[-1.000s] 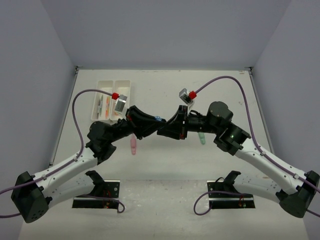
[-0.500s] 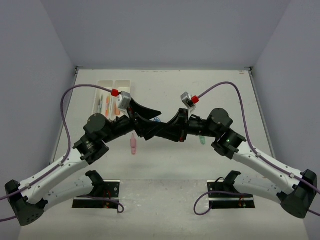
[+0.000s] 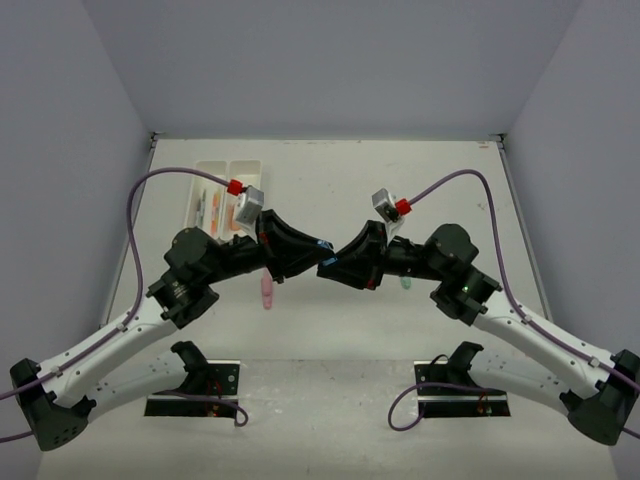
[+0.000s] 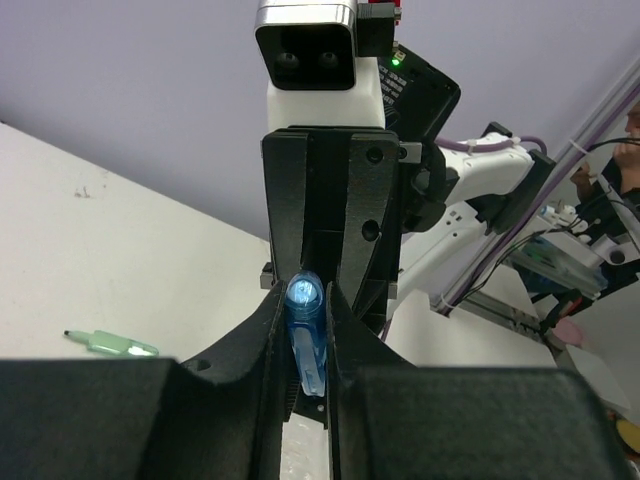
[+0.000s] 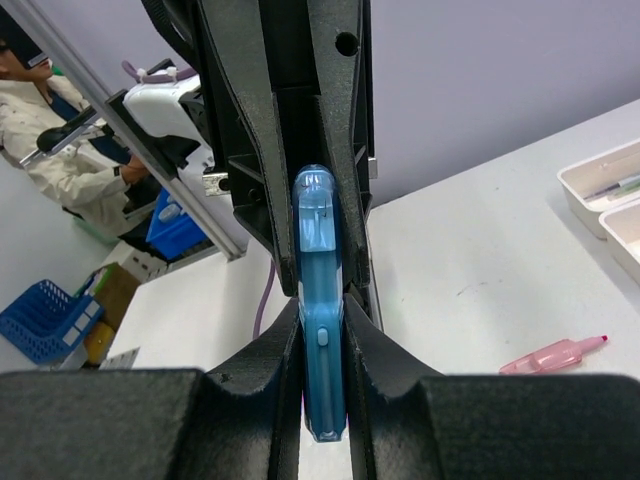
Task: Sort the stationery into containers
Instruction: Close the pen cap on the pen, then place the stationery in the storage box.
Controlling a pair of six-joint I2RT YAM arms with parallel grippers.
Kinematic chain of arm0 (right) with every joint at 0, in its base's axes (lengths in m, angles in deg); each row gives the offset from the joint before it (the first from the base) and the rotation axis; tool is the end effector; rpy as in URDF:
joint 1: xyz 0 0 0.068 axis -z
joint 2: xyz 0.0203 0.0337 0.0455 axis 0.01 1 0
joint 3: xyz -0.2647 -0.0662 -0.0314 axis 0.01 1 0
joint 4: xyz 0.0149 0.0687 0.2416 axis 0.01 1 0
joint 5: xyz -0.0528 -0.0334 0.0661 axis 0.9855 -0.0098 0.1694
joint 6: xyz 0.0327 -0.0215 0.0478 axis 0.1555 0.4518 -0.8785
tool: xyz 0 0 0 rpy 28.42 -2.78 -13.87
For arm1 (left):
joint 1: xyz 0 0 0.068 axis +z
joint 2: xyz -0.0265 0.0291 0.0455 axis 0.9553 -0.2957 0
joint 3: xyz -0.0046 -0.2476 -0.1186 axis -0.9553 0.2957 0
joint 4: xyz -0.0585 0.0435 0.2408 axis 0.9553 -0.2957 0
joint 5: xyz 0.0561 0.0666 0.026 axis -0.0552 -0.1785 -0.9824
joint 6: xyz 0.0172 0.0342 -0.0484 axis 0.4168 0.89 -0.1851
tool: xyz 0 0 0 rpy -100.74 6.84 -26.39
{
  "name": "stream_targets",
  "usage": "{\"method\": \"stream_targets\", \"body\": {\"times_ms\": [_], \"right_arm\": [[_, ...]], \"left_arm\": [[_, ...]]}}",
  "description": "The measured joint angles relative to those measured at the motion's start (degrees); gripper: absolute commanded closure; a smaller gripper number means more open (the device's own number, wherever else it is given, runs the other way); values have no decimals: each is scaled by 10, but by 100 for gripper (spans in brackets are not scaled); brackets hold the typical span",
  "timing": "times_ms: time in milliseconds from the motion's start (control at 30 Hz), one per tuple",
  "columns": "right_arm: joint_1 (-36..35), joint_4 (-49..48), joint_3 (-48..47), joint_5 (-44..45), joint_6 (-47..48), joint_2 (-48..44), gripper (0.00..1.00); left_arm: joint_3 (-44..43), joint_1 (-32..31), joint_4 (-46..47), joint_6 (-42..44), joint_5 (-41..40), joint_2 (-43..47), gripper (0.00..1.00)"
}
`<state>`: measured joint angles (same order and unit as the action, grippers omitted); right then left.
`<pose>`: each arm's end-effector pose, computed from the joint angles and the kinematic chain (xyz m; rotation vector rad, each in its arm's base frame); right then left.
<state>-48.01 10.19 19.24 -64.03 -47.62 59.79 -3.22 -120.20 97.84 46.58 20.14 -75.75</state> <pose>0.1209 0.1731 0.3782 -0.8001 1.4231 1.5608 0.1158 -0.1582 0.3930 0.6190 1.3898 -1.5040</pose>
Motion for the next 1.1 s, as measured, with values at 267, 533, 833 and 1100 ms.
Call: {"method": "stream_targets", "body": {"times_ms": [267, 533, 833, 1100], "right_arm": [[0, 90, -32, 4, 21, 5, 100], [0, 182, -111, -13, 32, 54, 100], [2, 158, -113, 11, 50, 67, 7], [13, 136, -1, 139, 60, -1, 1]], "left_arm": [[85, 2, 134, -48, 6, -8, 100], [179, -33, 297, -90, -89, -3, 100], [133, -48, 148, -53, -171, 43, 100], [-59, 57, -243, 58, -276, -47, 100]]}}
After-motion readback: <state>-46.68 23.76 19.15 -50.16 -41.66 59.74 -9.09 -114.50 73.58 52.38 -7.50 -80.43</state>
